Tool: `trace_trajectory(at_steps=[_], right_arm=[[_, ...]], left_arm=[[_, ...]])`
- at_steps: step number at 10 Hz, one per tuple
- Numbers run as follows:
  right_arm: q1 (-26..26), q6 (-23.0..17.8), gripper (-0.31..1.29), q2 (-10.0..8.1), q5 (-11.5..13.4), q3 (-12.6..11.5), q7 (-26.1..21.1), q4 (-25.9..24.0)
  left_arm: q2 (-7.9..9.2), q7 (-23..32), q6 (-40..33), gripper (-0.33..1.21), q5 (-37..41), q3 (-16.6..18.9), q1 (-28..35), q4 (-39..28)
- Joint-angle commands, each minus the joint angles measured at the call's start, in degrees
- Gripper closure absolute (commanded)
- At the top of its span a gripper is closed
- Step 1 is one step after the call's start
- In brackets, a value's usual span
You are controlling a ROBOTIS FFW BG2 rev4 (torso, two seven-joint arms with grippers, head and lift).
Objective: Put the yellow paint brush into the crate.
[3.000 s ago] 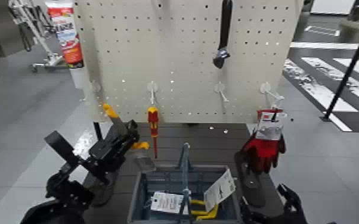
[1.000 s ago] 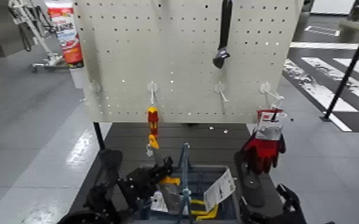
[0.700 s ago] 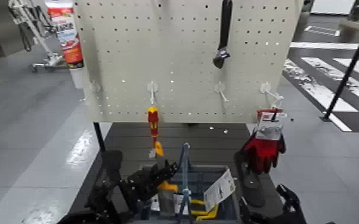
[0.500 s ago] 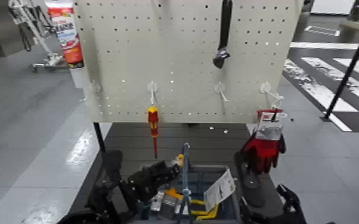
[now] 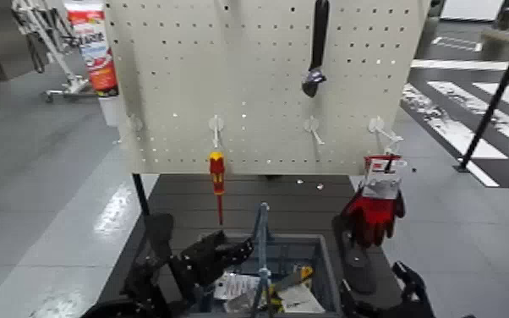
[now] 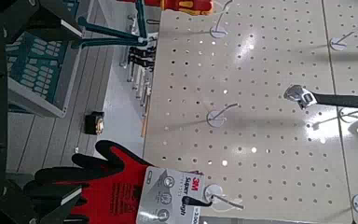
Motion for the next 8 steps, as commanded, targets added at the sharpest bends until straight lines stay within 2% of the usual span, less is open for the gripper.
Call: trace_trajectory(at_steps=[1,4,6,8], right_arm=[[0.09,0.00,0.15,-0.03,0.00,-0.09,0.00,-0.07],[0.18,-0.09,0.15,-0.30,0.00,-0.26,0.18,-0.51],[0.44,-0.09,0.15,-0.47,-0.09,-0.53,0.79,-1.04],[1.14,0.35,0.15,-0.73,0.00,-0.88,0.88,-2.01]], left_arm=[[0.00,0.61,-3.84,-0.18,-2.41,-0.04,0.62,-1.23],[-0.44,6.33,-11.49,-0.18,-12.25,1.10,5.19,-7.56],[-2.46,11.34,-16.85,-0.18,-17.97,3.48,10.55,-11.69],[-4.13,16.87,-24.23,-0.18,-20.43,4.18,16.79,-14.77]])
